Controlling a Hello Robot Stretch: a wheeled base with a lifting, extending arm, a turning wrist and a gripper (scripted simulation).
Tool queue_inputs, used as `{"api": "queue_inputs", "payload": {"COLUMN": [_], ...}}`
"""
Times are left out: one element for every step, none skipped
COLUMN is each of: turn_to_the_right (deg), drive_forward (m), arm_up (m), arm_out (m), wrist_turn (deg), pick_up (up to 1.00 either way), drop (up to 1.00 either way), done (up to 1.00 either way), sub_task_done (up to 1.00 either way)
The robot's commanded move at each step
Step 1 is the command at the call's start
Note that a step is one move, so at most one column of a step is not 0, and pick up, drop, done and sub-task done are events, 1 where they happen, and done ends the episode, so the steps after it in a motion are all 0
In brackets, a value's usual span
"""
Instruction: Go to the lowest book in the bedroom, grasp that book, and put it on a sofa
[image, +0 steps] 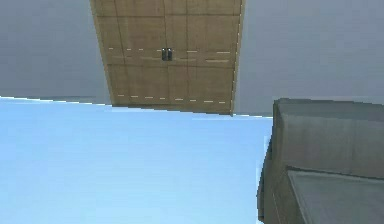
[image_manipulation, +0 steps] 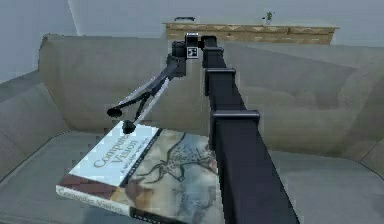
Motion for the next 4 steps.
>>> {"api": "queue_inputs", "payload": {"turn_to_the_right": [0.0, 0.0, 0.0, 0.0], "drive_forward": [0.00, 0.00, 0.00, 0.00], "arm_up": [0.00, 0.00, 0.00, -0.20], "arm_out": [0.00, 0.00, 0.00, 0.00], "wrist_turn": [45.0, 45.0, 39.0, 0.0], "pick_up": [0.00, 0.00, 0.00, 0.00], "drop": [0.00, 0.00, 0.00, 0.00], "done": [0.00, 0.00, 0.00, 0.00], "sub_task_done": [0.00, 0.00, 0.00, 0.00]}}
